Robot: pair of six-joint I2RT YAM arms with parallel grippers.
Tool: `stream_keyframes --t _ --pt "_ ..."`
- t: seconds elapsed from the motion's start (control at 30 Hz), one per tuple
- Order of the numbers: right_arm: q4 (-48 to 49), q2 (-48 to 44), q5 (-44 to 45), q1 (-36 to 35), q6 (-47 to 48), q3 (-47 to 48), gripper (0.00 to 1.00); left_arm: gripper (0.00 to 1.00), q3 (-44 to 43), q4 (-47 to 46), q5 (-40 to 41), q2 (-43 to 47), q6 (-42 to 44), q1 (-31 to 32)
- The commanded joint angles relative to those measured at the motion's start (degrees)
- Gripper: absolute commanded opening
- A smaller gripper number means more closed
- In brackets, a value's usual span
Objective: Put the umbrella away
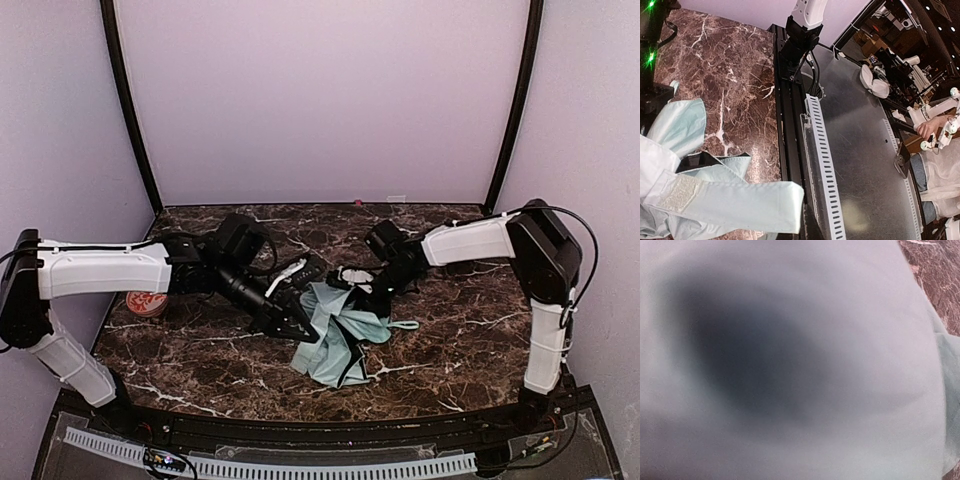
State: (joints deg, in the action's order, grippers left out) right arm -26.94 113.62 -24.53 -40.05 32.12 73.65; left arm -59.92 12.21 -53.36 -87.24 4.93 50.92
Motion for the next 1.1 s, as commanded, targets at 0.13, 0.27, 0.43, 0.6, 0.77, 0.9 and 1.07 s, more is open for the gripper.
stream_keyframes --t 0.13,0.27,0.43,0.6,0.77,0.9,1.07 --pt "2.93 -9.06 -2.31 4.30 -9.51 0.38 0.00 0.00 6.54 0.41 -2.03 6.11 7.31 1.64" --pt "5.63 -19.43 -5.31 5.70 -13.43 -0.35 0.00 0.00 8.14 -1.17 -1.35 3.26 9.33 1.64" --pt "12.72 -33.75 -11.57 5.77 -15.87 -5.28 0.00 0.00 7.54 -5.85 2.30 0.54 12.57 1.01" --pt "10.91 -43.78 -18.29 5.05 -13.60 -10.14 0.00 0.00 6.21 -13.42 4.62 -3.16 15.36 -1.51" --pt "-2.67 -46.04 -19.58 2.19 -3.74 -6.08 0.00 0.00 5.06 -21.81 5.63 -7.76 21.04 -5.66" --pt "-6.14 -46.44 -18.64 -1.17 0.50 -6.83 0.00 0.00 -0.27 -23.01 7.96 -15.57 26.94 -8.19" --pt "-7.91 -45.35 -13.23 -8.93 6.08 -12.05 0.00 0.00 -4.79 -27.44 14.27 -21.54 32.82 -11.05"
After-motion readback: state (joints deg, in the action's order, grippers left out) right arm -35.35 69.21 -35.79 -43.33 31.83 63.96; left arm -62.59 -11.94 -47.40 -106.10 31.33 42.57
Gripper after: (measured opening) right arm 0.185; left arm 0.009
